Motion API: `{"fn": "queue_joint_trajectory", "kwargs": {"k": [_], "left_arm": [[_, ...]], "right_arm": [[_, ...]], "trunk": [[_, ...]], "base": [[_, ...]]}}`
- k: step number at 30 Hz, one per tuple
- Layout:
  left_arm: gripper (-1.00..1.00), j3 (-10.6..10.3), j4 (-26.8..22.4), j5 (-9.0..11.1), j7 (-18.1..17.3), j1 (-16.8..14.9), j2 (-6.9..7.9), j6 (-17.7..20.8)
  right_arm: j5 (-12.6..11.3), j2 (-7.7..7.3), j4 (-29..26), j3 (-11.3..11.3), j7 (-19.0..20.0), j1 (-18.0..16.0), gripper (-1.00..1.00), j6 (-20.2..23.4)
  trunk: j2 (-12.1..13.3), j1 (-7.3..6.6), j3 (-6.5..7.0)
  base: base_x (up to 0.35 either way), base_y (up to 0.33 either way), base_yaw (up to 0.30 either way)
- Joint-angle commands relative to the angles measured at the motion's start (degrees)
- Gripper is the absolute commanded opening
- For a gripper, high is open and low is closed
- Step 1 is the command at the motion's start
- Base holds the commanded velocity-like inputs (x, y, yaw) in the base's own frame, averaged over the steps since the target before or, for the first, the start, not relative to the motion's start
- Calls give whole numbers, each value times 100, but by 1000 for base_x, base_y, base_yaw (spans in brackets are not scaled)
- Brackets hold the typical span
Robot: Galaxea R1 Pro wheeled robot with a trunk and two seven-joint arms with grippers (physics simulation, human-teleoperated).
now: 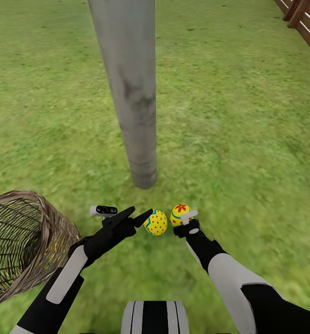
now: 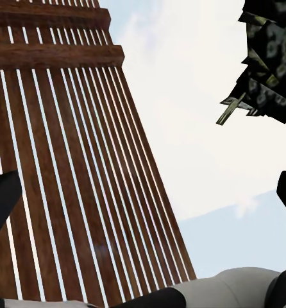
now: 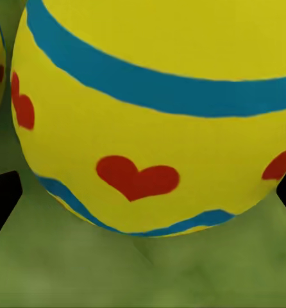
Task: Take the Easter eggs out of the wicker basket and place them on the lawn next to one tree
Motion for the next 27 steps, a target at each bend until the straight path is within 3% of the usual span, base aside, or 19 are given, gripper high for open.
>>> {"fn": "queue_joint_trajectory", "kwargs": {"k": [1, 18, 27], "left_arm": [[100, -10, 1, 44, 4, -3, 5, 34], [100, -10, 10, 66, 4, -3, 5, 34], [100, -10, 10, 54, 4, -3, 3, 35]], "right_arm": [[49, 3, -7, -12, -6, 0, 100, 33], [49, 3, -8, -12, 0, 0, 100, 33], [49, 3, -7, -12, -1, 0, 100, 33]], "trunk": [[-1, -1, -3], [-1, -1, -3], [-1, -1, -3]], "base": [[0, 0, 0], [-1, 0, 0], [-264, 0, 0]]}}
